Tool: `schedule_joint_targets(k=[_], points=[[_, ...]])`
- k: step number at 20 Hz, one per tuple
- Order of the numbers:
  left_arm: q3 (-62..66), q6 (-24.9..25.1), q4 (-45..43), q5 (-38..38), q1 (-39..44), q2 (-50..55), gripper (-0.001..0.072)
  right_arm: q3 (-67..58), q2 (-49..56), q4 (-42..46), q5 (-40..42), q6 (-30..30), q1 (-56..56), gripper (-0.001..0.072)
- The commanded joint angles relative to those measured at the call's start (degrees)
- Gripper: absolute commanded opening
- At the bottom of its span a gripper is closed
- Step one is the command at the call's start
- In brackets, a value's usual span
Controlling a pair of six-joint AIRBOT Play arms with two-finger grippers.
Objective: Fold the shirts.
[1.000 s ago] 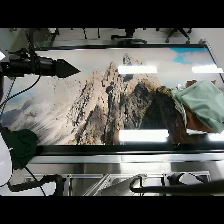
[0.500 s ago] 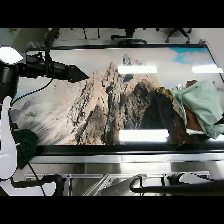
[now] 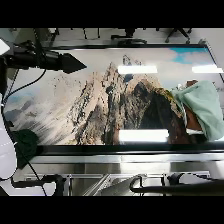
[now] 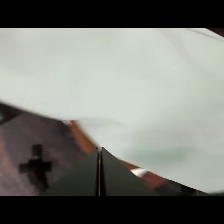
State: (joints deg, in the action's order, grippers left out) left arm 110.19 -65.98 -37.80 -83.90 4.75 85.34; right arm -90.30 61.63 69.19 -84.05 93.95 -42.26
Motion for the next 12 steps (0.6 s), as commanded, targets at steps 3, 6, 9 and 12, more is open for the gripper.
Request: schedule_joint_targets(k=[3, 6, 9, 12], points=[[-0.3, -1.6, -0.2, -3.6, 0.0, -3.8, 0.0029, 0.3, -3.7, -2.9, 1.5, -4.2, 14.7, 0.0018], [-14.3, -0.9, -0.2, -0.8, 0.0, -10.8, 0.0029, 9.4, -9.4, -2.8, 2.1, -4.3, 27.2, 0.0018], [-32.4, 0.9, -0.2, 2.5, 0.9, -18.4, 0.0029, 24.8, -17.7, -2.8, 8.3, -4.2, 41.3, 0.0018], [-46.1, 1.5, -0.2, 6.0, 1.2, -24.0, 0.0029, 35.0, -22.5, -2.9, 16.5, -4.0, 49.9, 0.0018]])
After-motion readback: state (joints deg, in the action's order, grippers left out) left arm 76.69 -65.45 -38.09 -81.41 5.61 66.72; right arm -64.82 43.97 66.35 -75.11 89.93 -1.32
